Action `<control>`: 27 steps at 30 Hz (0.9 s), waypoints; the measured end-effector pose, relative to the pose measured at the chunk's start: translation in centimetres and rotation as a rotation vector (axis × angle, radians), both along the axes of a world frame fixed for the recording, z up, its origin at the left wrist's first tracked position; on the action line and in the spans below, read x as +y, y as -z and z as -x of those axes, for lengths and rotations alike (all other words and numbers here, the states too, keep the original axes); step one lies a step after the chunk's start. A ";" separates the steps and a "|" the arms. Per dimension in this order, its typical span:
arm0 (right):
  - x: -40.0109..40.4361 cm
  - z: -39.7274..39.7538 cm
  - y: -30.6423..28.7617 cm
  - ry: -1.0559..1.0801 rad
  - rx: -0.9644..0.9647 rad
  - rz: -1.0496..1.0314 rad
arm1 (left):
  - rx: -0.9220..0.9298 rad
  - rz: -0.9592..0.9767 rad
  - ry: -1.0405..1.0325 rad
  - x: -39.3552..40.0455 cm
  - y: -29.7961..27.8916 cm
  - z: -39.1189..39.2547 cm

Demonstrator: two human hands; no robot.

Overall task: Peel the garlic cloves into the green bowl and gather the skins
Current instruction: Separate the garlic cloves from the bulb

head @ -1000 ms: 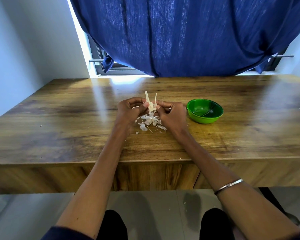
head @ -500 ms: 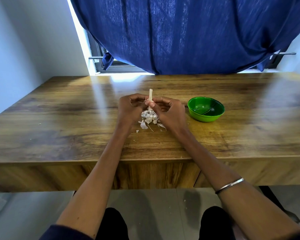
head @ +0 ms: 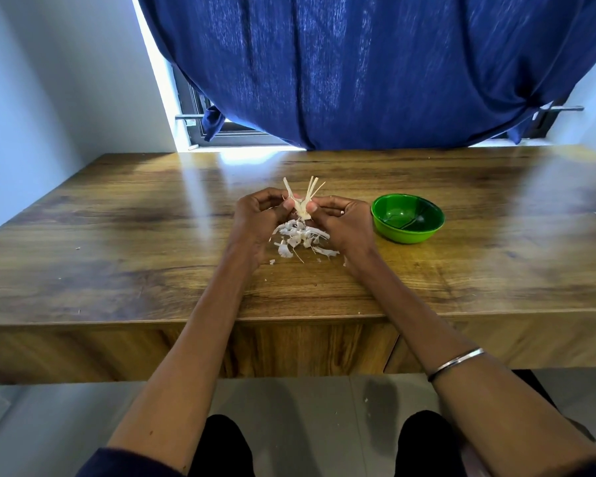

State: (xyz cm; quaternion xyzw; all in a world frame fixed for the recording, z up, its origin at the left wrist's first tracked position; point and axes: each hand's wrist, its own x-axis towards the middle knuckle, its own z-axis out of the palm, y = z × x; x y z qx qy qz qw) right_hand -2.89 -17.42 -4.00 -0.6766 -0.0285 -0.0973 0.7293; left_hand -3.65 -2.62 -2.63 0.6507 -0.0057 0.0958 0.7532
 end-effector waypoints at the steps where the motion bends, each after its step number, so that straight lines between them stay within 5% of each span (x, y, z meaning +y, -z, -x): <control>1: 0.0 0.0 -0.1 -0.007 0.013 -0.025 | 0.010 0.016 0.010 -0.1 0.0 0.0; 7: -0.2 0.0 -0.4 -0.002 0.087 -0.182 | 0.019 0.192 -0.050 1.2 0.2 -0.7; 12: -0.3 0.0 0.0 0.043 0.011 -0.040 | -0.084 -0.618 -0.087 0.2 1.5 -1.2; 17: -0.2 -0.3 0.4 0.072 -0.043 0.049 | -0.182 -0.827 -0.151 0.5 1.3 -1.5; 27: -0.4 0.0 0.4 0.079 -0.130 0.233 | -0.166 -0.321 0.026 0.1 0.3 -0.3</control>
